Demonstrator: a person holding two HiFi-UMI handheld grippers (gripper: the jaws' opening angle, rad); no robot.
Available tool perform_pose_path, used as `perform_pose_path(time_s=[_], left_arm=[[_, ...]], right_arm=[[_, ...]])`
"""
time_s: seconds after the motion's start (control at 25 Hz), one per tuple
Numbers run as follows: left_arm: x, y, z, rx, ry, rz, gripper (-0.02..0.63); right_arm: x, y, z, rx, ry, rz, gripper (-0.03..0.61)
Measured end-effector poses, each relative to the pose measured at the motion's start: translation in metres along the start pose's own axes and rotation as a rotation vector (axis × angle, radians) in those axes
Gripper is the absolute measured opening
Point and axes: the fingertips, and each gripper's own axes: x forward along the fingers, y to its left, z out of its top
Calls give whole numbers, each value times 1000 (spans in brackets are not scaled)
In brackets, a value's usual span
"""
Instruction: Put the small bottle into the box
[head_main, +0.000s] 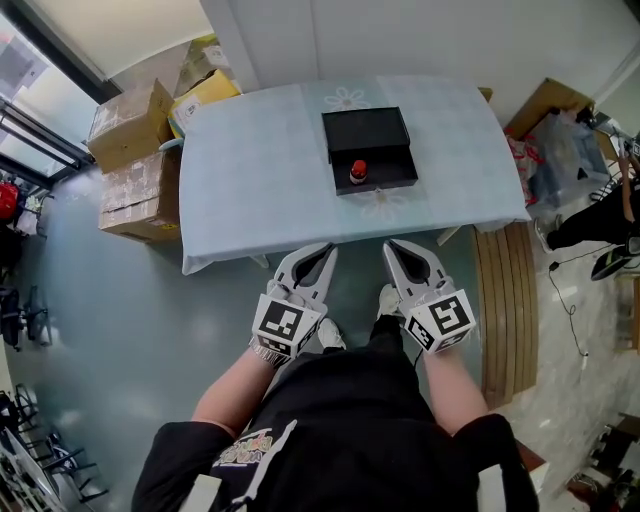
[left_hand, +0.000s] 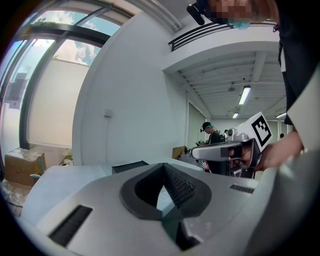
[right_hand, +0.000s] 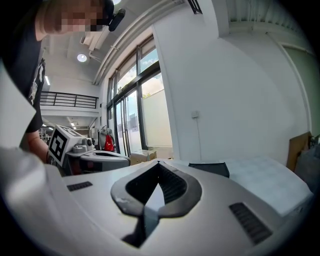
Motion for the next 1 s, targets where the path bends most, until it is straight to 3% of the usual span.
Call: perform_pose_path(time_s=[0.48, 1.0], left_arm=[[-19, 19, -1, -28, -4, 51, 8], [-13, 13, 3, -30, -8, 39, 8]], right_arm=[[12, 15, 0, -26, 26, 30, 8], [6, 15, 3, -28, 26, 26, 8]])
